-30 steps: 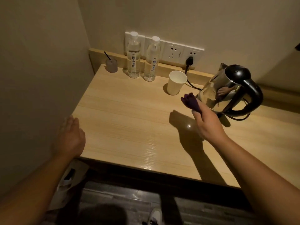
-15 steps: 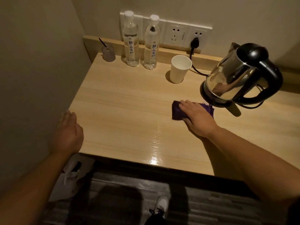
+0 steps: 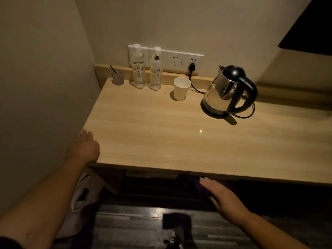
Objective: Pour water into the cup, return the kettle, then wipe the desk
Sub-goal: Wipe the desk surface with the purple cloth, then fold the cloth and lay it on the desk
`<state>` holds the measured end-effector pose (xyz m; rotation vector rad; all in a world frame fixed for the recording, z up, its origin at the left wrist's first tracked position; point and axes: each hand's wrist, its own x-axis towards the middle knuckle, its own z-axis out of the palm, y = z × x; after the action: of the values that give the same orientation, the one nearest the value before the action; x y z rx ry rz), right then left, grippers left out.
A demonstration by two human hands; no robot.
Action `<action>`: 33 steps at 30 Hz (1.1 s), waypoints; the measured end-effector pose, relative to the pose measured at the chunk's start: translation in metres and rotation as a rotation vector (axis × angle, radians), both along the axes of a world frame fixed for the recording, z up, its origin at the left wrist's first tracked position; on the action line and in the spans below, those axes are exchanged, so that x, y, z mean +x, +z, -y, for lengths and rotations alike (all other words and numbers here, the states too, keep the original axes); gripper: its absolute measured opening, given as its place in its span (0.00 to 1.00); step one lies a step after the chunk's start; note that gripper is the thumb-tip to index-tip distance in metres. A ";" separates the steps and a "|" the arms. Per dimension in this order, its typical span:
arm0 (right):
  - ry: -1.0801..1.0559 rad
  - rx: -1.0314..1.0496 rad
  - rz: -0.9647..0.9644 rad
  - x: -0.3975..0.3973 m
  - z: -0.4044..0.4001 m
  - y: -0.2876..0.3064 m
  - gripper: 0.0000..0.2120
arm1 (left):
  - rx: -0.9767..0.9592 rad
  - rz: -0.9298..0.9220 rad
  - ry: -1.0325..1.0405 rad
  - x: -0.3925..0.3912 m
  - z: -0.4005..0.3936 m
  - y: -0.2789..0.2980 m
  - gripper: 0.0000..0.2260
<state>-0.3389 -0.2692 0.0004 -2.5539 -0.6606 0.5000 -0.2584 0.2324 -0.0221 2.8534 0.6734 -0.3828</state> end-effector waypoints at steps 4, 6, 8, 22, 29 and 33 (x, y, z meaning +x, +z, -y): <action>-0.197 0.182 -0.454 -0.031 -0.032 0.037 0.17 | -0.011 -0.051 -0.152 -0.040 0.046 0.033 0.26; -0.220 0.204 -0.581 -0.037 -0.051 0.059 0.12 | -0.155 -0.043 -0.272 -0.070 0.081 0.059 0.26; -0.186 0.201 -0.612 -0.041 -0.070 0.086 0.09 | -0.348 -0.019 -0.375 -0.099 0.112 0.088 0.26; 0.126 0.150 -0.466 -0.036 -0.138 0.201 0.12 | -0.534 -0.216 -0.776 -0.138 0.158 0.226 0.16; 0.233 0.034 -0.454 0.038 -0.128 0.186 0.11 | -0.440 -0.233 -0.794 -0.071 0.138 0.227 0.10; 0.226 -0.009 -0.418 0.100 -0.126 0.170 0.10 | -0.410 -0.180 -0.738 -0.020 0.125 0.212 0.09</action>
<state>-0.2388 -0.1437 0.1705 -2.2848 -0.7891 1.0776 -0.2787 0.1074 0.1899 2.5714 -0.4318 -0.7759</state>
